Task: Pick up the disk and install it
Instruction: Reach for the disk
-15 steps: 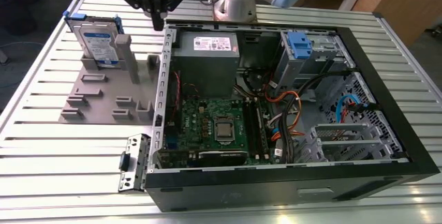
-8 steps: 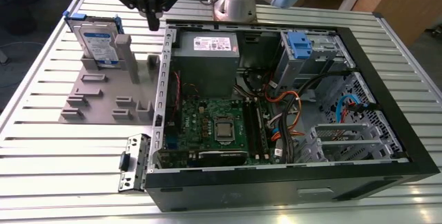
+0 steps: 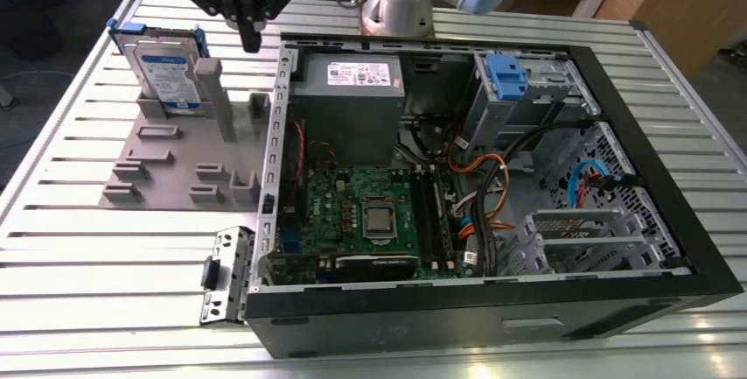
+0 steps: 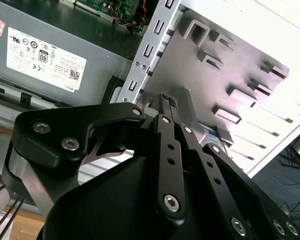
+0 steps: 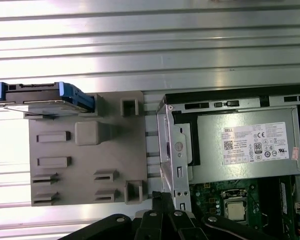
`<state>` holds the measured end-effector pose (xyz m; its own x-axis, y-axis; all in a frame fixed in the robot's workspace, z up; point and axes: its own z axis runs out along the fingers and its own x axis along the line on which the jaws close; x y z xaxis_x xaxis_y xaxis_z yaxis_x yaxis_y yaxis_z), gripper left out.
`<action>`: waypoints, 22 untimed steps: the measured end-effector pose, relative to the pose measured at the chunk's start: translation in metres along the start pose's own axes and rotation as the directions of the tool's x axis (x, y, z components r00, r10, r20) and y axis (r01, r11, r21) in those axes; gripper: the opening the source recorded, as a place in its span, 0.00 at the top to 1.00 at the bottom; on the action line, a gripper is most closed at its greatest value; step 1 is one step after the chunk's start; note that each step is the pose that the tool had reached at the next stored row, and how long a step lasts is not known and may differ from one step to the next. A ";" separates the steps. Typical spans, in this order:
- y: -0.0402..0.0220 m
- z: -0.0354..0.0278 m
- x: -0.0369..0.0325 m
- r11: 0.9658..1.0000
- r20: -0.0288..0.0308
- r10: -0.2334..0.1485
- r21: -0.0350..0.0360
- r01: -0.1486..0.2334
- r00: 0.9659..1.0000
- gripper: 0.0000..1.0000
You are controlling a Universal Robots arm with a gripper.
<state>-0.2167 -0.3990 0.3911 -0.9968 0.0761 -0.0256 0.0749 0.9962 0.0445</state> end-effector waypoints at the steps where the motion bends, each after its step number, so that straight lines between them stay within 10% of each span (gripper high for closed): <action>1: 0.0000 0.0002 0.0008 1.000 0.000 0.000 0.000 0.000 1.000 0.90; 22: 0.0003 0.0089 0.0306 1.000 0.000 0.000 0.004 0.000 1.000 0.90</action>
<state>-0.2469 -0.3959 0.3815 -0.9968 0.0761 -0.0260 0.0750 0.9964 0.0405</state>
